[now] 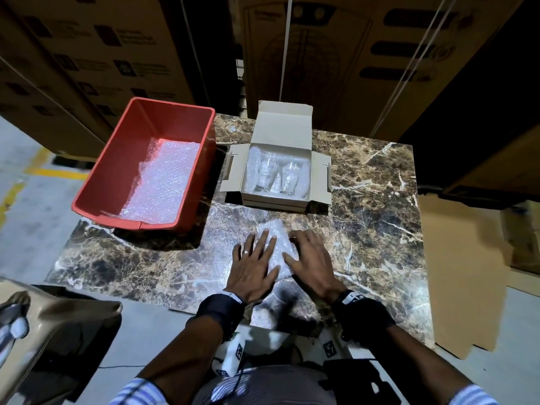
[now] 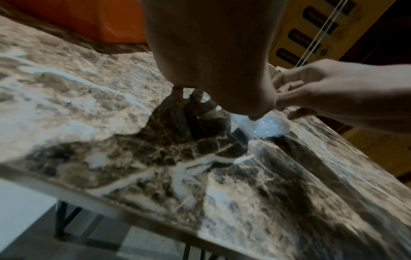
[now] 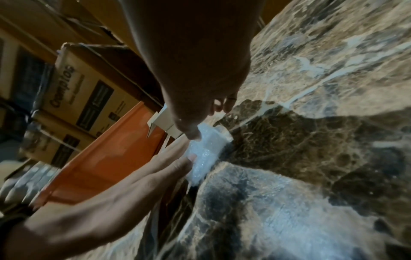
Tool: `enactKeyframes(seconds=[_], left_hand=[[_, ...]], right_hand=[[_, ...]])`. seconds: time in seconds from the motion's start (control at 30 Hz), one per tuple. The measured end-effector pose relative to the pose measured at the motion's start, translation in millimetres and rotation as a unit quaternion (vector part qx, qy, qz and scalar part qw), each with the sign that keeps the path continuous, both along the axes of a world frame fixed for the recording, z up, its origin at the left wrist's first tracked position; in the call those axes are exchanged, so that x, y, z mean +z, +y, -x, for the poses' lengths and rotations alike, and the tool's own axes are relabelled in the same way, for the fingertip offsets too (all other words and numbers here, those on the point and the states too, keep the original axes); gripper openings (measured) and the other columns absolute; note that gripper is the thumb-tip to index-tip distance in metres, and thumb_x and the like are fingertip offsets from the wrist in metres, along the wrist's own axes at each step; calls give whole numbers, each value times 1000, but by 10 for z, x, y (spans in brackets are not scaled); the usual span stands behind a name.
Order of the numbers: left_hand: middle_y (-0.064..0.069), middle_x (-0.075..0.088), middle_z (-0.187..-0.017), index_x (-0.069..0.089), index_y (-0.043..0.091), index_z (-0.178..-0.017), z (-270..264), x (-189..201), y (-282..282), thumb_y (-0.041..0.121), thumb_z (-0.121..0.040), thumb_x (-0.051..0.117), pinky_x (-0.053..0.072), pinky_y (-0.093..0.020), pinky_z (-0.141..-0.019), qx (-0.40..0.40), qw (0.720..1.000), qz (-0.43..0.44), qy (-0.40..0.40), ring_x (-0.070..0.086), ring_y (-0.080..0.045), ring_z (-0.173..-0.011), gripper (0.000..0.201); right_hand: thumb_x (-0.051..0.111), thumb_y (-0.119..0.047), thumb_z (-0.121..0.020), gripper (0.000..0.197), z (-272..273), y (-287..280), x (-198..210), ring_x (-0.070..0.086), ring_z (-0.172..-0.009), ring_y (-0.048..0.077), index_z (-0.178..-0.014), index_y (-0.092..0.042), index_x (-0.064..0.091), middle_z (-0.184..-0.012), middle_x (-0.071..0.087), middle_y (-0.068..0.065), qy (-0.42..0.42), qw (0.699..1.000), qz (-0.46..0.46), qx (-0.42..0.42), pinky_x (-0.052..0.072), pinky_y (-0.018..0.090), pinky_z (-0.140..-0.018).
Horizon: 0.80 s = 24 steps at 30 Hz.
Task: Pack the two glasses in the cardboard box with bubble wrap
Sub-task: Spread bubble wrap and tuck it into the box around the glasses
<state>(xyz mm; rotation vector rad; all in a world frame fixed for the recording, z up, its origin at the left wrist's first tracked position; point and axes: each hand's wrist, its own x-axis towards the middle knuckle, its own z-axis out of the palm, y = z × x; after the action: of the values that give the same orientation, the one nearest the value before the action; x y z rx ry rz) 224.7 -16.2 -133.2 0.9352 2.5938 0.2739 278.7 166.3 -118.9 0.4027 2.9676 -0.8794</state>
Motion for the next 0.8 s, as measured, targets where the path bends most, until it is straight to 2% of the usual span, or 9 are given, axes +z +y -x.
enactKeyframes(seconds=[0.1,0.17,0.27,0.33,0.4,0.5,0.7,0.8], left_hand=[[6,-22,-170,-7,29,-164,-11,-60,27,65,-101,31,3,-57,-122,12,1000,15,-10,-10,-30,-158,82],[7,-22,-170,-7,28,-164,-2,-76,54,67,-99,31,0,-56,-123,24,999,19,-15,-11,-29,-158,85],[7,-20,-170,-4,28,-164,15,-82,67,70,-97,31,-5,-55,-123,42,999,19,-18,-13,-27,-158,86],[8,-20,-170,-5,30,-164,18,-105,68,74,-96,29,-9,-54,-122,44,999,18,-11,-14,-26,-158,89],[8,-21,-170,-5,31,-164,18,-121,60,76,-93,31,-10,-54,-122,44,999,15,-4,-14,-25,-158,92],[9,-21,-170,-7,32,-164,18,-145,37,76,-92,37,-9,-57,-122,36,999,14,1,-14,-26,-158,94],[6,-21,-170,-10,33,-163,65,-108,54,78,-91,28,-7,-59,-122,26,999,43,8,-13,-28,-158,93],[4,-23,-170,-12,31,-163,78,-80,46,80,-89,27,-6,-60,-122,11,998,61,0,-13,-31,-158,96]], right_hand=[[56,-30,-98,42,33,-75,-55,45,-122,20,-138,-21,51,-135,50,0,41,994,-61,83,47,39,-97],[53,-21,-100,44,29,-138,-112,42,-134,23,-144,-20,49,-147,47,1,44,990,-75,113,43,40,-107],[42,-24,-106,51,-17,-161,-223,29,-150,24,-156,-17,37,-162,36,2,27,985,-93,145,29,39,-120],[31,-32,-109,54,-65,-122,-318,16,-156,21,-161,-18,25,-169,21,-2,4,981,-118,155,17,42,-126],[22,-39,-109,57,-98,-70,-398,5,-158,18,-164,-22,16,-171,9,-7,-20,977,-141,159,7,46,-127],[16,-46,-109,60,-108,-37,-449,1,-158,18,-164,-25,11,-171,3,-9,-27,972,-168,164,3,50,-127],[28,-41,-105,63,-91,-64,-404,5,-158,18,-164,-24,13,-171,7,-9,-38,975,-157,153,5,51,-127],[29,-43,-102,65,-67,-41,-337,12,-157,21,-164,-24,17,-170,13,-8,-53,975,-140,163,8,52,-126]])
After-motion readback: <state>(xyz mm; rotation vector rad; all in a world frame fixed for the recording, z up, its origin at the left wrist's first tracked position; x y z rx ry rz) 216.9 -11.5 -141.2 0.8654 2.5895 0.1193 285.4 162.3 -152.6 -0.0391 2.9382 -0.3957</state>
